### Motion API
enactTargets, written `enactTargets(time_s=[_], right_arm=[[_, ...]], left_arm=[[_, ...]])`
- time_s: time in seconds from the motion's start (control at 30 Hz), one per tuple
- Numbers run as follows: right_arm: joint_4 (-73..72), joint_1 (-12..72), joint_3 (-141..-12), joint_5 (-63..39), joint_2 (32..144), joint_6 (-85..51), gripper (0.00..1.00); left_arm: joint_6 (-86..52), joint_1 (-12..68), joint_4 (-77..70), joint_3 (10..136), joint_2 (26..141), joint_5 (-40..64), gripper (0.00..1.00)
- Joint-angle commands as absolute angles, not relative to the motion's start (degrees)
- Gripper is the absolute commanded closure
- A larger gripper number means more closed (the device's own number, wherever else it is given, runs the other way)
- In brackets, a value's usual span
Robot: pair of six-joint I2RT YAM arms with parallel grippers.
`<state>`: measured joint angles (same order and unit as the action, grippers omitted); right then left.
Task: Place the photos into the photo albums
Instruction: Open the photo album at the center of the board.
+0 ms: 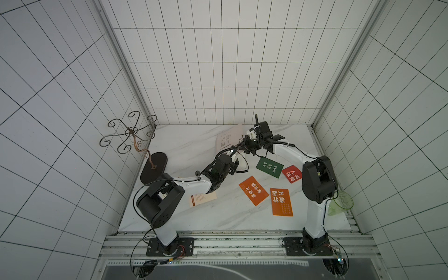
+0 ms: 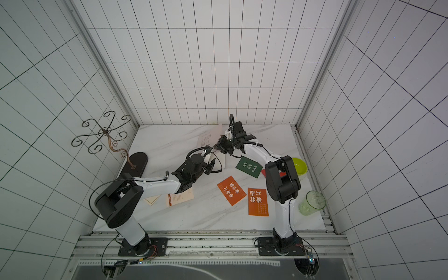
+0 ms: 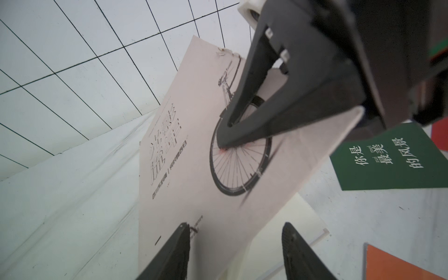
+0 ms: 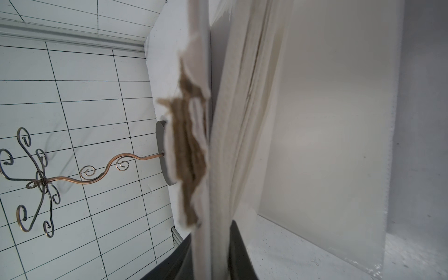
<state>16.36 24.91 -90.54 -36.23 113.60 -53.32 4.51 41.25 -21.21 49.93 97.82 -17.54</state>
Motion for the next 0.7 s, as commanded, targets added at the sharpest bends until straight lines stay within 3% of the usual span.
enactTargets(time_s=[0.0,0.23,0.4,0.57,0.67], right_arm=[[12.14,25.22,-90.26,-39.63,109.78,-54.66,1.00],[11.79,25.18,-89.90,-40.58,109.61,-55.18,1.00],[11.69,25.17,-89.50,-40.83,109.34,-55.37,0.98],[10.94,25.22,-88.04,-39.92,108.55,-55.94,0.94],[10.81,25.21,-88.04,-39.73,108.50,-55.73,0.85]], left_arm=[[7.68,41.73,-22.76,52.14,99.67,-22.26,0.46],[10.87,42.99,-23.90,52.15,100.29,-26.65,0.65],[12.45,44.16,-24.44,51.77,99.93,-29.83,1.00],[11.73,44.91,-22.33,52.54,99.96,-34.20,1.00],[11.10,44.92,-21.91,52.73,99.97,-34.72,1.00]])
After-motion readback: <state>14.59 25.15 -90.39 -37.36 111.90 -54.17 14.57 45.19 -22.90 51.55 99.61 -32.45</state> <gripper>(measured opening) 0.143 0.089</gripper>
